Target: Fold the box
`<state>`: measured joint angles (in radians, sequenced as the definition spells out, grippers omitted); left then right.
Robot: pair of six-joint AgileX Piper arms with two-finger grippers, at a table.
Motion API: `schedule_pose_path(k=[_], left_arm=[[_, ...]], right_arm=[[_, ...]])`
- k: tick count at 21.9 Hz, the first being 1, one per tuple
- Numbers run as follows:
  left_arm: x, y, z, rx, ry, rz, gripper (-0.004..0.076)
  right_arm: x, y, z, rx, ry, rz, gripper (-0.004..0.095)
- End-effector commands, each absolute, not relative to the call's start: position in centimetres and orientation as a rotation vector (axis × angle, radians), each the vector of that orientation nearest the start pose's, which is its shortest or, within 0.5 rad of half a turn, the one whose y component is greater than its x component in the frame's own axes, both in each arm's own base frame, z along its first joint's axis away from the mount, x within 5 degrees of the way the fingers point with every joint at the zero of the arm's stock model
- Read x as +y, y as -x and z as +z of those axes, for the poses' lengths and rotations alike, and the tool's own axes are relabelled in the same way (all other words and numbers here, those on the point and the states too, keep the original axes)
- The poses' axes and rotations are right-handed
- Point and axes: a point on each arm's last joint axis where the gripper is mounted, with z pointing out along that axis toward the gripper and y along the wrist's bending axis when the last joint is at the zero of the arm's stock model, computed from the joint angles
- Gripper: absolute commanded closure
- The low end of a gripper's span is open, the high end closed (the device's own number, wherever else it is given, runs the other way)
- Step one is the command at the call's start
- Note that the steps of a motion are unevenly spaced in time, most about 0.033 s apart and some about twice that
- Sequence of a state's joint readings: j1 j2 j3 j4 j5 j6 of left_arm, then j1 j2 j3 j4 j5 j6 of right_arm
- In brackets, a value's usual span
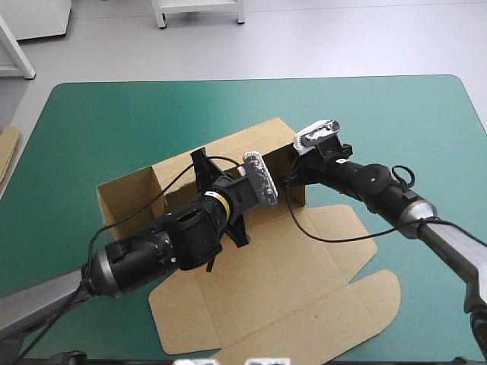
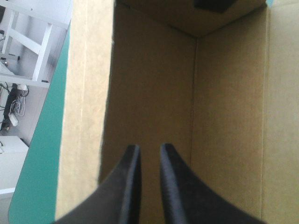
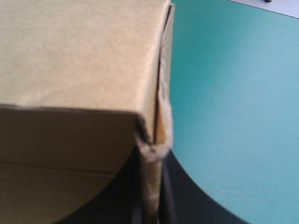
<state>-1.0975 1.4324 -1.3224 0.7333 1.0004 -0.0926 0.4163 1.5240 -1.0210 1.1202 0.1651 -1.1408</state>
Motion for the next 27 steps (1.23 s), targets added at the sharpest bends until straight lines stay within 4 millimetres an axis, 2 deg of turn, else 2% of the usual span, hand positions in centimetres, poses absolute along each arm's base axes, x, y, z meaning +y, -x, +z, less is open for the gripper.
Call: schedule_pose_path(k=[1,3,5,7,9,11,12,13,14,15,17,18,20,21,23,27], left_arm=[[-23.7,-17.9,40.2,1.763,-1.230,0.319,0.0706],[-23.9,-17.6,40.1,1.785,-1.235,0.274,0.0650],[-24.1,-17.2,40.3,1.817,-1.238,0.206,0.0558],[-24.1,-16.9,40.9,1.865,-1.214,0.142,0.0528],[-23.8,-16.7,42.3,1.891,-1.177,0.112,0.0568],[-23.1,-16.5,44.6,1.901,-1.117,0.092,0.0648],[-22.5,-16.4,46.5,1.894,-1.062,0.069,0.0724],[-22.2,-16.4,47.3,1.891,-1.037,0.061,0.0731],[-21.2,-16.5,49.2,1.887,-0.967,0.033,0.0731],[-20.8,-16.6,49.9,1.889,-0.937,0.027,0.0731],[-17.7,-17.8,52.5,1.929,-0.784,0.009,0.0730],[-16.5,-18.5,53.0,1.945,-0.739,0.020,0.0730],[-13.9,-20.1,53.6,1.983,-0.634,0.053,0.0731],[-11.8,-21.5,53.5,2.017,-0.561,0.096,0.0731],[-8.9,-23.0,53.3,2.072,-0.464,0.098,0.0730],[-5.0,-24.5,53.4,2.081,-0.329,0.049,0.0731]], right_arm=[[14.9,-30.6,30.6,1.945,0.493,0.413,0.0920],[14.9,-30.7,30.6,1.943,0.488,0.407,0.0920],[14.9,-30.7,30.6,1.941,0.487,0.407,0.0920],[14.9,-30.6,30.6,1.945,0.486,0.417,0.0920],[14.9,-30.6,30.6,1.949,0.485,0.417,0.0920],[14.8,-30.7,30.6,1.958,0.472,0.416,0.0920],[14.5,-30.8,30.5,1.974,0.466,0.413,0.0920],[14.3,-30.8,30.5,1.992,0.463,0.420,0.0920],[13.8,-31.0,30.6,2.029,0.444,0.439,0.0919],[13.3,-31.2,30.8,2.054,0.425,0.445,0.0919],[11.8,-31.8,32.5,2.125,0.407,0.408,0.0919],[11.4,-31.9,33.0,2.145,0.406,0.388,0.0919],[10.9,-31.9,34.8,2.209,0.416,0.328,0.0919],[10.5,-31.7,35.9,2.254,0.421,0.285,0.0919],[10.3,-31.1,37.4,2.330,0.440,0.269,0.0920],[10.2,-30.4,38.8,2.390,0.466,0.275,0.0919]])
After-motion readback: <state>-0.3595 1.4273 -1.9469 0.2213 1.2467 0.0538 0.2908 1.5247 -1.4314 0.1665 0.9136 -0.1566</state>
